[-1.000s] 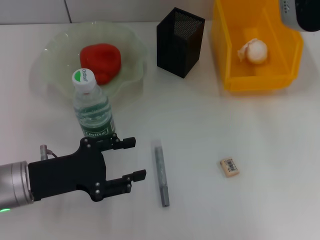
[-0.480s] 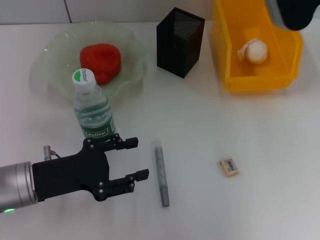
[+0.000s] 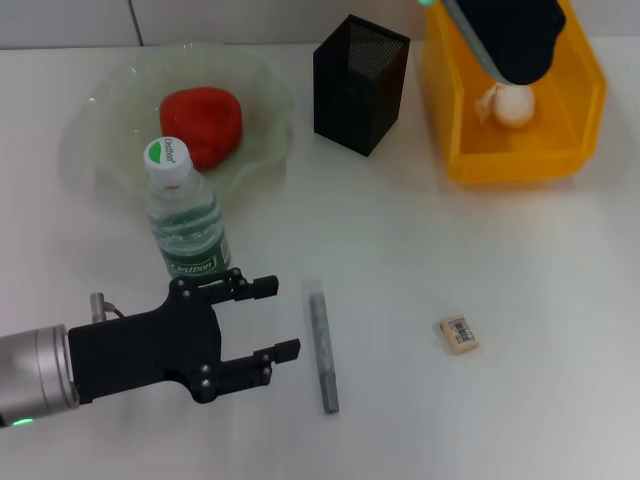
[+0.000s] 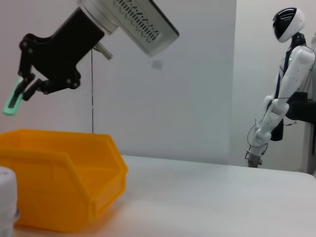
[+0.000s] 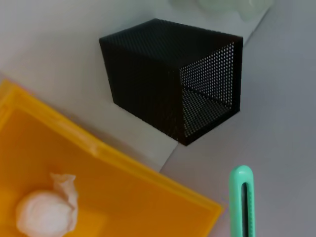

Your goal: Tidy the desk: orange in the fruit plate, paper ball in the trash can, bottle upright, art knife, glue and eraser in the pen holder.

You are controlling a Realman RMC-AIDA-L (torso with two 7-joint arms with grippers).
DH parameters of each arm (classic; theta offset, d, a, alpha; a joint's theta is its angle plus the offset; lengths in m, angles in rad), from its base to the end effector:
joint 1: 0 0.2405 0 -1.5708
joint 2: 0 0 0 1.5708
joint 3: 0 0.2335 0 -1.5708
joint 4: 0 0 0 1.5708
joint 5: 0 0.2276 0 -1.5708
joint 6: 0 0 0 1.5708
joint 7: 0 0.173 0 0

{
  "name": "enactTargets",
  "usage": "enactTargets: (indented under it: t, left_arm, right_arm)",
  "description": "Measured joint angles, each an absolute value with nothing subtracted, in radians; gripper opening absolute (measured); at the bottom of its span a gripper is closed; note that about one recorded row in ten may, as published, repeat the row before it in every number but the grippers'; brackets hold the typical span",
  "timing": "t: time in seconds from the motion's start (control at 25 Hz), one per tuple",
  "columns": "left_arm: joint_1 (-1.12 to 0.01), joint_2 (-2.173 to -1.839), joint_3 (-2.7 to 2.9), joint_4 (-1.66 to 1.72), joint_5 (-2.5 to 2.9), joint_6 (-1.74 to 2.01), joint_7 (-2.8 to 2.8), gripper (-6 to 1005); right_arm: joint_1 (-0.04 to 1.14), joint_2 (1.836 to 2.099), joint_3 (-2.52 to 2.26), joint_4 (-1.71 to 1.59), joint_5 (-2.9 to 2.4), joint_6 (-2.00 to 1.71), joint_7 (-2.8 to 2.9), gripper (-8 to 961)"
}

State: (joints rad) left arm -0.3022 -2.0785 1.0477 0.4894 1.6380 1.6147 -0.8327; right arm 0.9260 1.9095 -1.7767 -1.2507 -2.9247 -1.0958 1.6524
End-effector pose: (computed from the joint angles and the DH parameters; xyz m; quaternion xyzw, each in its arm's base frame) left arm -0.2640 0.2571 -0.0599 -0.9420 -0.0744 -0.3032 0.1230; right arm 0.0661 0.4738 0.0059 -0.7579 -0.4363 -0.4151 0.2509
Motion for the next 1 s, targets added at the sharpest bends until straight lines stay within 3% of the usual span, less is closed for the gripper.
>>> enactTargets:
  t: [1.0]
  left_arm:
    - [-0.318, -2.078, 1.075, 0.482, 1.638, 1.61, -0.829, 663]
  right_arm:
    - [1.052, 1.98, -1.828, -0.903, -2.921, -0.862, 1.586, 62]
